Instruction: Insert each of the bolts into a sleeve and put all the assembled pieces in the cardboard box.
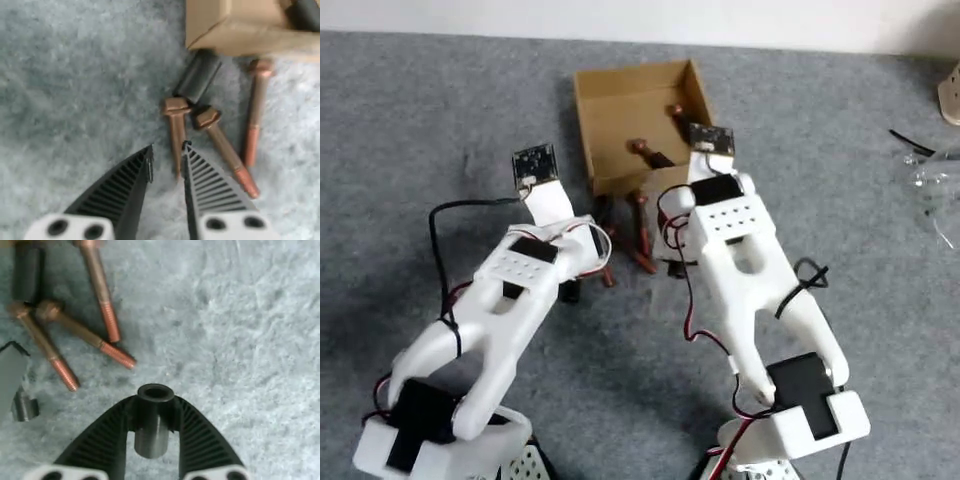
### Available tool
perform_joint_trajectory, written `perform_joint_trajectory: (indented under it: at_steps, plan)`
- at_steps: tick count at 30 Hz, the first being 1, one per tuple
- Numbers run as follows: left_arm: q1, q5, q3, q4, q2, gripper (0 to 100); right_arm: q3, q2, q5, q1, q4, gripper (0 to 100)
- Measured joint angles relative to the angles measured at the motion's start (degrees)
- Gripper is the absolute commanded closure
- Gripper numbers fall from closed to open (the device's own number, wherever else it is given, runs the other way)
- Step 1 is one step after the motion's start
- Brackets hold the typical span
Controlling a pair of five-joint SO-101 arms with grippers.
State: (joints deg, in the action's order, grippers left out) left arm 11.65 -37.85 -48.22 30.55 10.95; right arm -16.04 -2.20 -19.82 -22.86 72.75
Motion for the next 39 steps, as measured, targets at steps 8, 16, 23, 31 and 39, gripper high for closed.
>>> perform_joint_trajectory:
  at_steps: [8,16,23,31,39]
  plan:
    - [1.3,-1.8,0.2,2.1,-1.6,89,-4.2,0.0,0.1,0.1,-6.5,99.5]
    - [1.9,-2.3,0.3,-4.6,-7.5,89,-4.2,0.0,0.4,0.1,-7.2,99.5]
    - [2.1,-2.3,2.3,-6.6,-10.1,89,-4.2,0.0,0.5,0.1,-7.2,99.5]
    - [2.5,-2.3,2.3,-6.6,-10.1,89,-4.2,0.0,0.5,0.1,-7.2,99.5]
    - [2.5,-2.7,4.8,-6.4,-13.9,90,-4.2,0.0,0.5,0.1,-7.2,99.5]
